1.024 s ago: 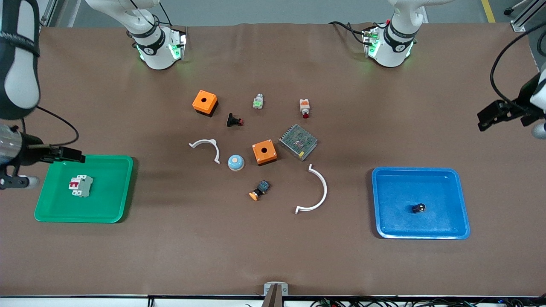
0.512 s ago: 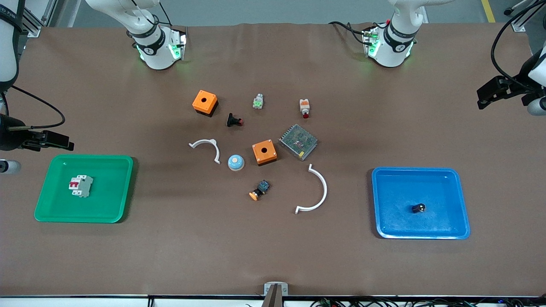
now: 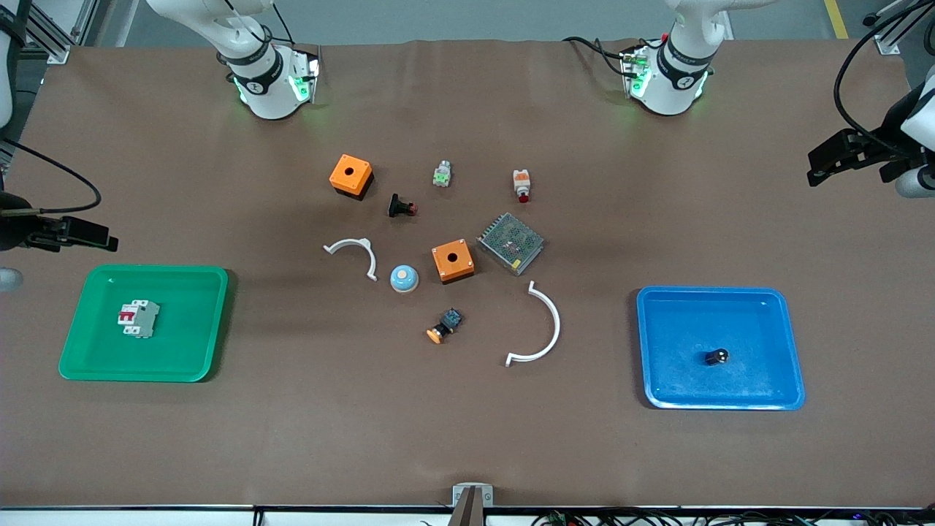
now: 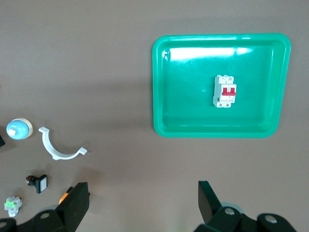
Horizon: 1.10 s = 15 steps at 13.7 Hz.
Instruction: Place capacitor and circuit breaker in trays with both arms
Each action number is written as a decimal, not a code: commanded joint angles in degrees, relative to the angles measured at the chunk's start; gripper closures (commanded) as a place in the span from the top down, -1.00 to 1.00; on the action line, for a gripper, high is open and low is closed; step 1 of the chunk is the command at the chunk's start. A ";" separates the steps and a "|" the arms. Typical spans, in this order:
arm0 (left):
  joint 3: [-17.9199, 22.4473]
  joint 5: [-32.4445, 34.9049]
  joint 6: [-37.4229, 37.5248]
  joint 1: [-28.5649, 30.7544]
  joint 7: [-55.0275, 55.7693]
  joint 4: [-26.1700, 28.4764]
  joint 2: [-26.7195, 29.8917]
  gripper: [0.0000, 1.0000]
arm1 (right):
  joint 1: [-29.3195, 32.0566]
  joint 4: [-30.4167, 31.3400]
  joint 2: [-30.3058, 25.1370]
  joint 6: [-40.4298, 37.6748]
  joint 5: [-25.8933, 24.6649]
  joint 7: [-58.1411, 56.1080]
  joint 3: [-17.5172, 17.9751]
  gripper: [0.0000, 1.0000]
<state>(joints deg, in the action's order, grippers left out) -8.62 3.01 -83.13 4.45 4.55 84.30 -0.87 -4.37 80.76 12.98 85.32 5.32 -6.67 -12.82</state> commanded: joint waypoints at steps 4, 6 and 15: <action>0.18 -1.17 -0.54 0.30 -1.12 1.39 1.48 1.00 | 0.41 5.79 -10.06 -1.83 -3.65 -0.18 0.43 1.00; 0.18 -1.17 -0.81 0.30 -1.12 1.39 1.31 1.00 | 0.06 8.87 -13.40 -1.22 -3.65 -0.18 0.61 1.00; 0.09 -1.34 -0.72 0.30 -1.12 1.83 1.40 1.00 | 4.99 13.90 -18.60 -0.77 -4.00 -0.18 6.32 1.00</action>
<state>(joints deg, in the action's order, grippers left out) -8.61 2.79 -83.24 4.45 4.55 84.80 -0.85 -1.06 92.38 -3.57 83.57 2.43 -6.80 -8.79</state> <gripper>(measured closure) 0.000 0.000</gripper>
